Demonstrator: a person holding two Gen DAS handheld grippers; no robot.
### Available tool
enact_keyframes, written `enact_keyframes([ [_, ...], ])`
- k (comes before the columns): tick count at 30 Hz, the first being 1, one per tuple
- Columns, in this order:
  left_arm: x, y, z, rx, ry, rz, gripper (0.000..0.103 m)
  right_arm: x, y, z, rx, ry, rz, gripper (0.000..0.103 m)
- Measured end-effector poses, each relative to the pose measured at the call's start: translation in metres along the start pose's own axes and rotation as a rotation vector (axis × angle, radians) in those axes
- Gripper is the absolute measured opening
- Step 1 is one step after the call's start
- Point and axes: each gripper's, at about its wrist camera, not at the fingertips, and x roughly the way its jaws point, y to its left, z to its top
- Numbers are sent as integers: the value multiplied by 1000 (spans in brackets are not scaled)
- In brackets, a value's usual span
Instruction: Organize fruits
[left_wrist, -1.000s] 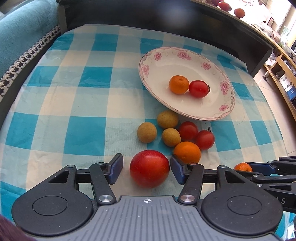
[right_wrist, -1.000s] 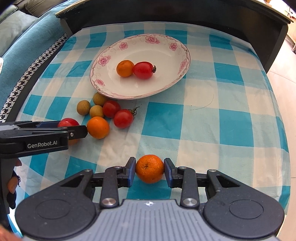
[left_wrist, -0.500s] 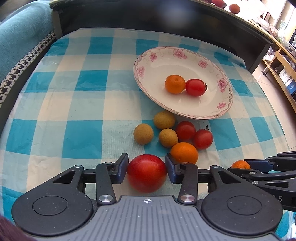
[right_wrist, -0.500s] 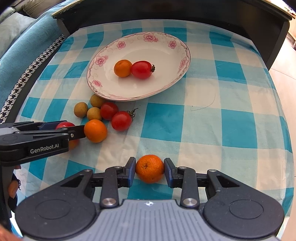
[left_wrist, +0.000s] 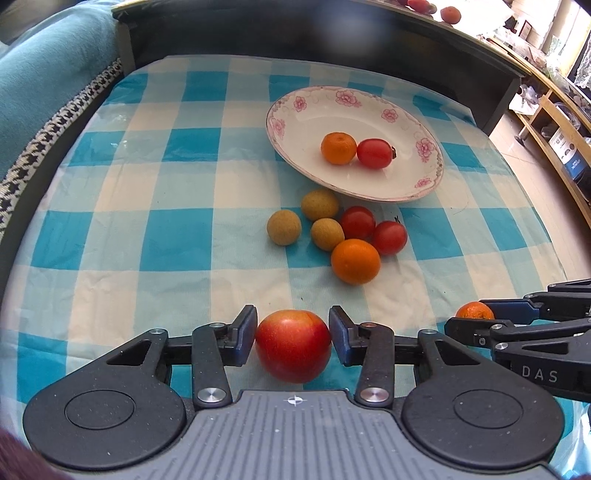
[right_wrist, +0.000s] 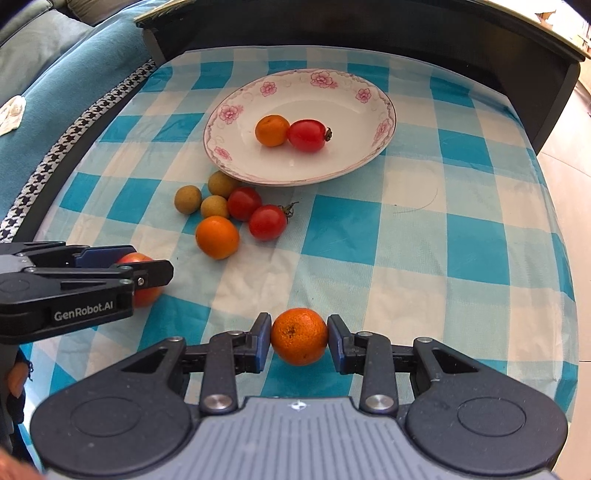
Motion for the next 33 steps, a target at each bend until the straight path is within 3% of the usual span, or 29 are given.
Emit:
enact_keyframes([
  [14, 7, -10, -6, 54, 25, 29, 52, 9, 0, -4, 0, 30, 2, 34],
  [23, -1, -7, -17, 31, 26, 21, 61, 9, 2, -6, -18, 28, -10, 35],
  [33, 1, -6, -18, 35, 22, 46, 52, 8, 3, -8, -30, 24, -14, 35],
])
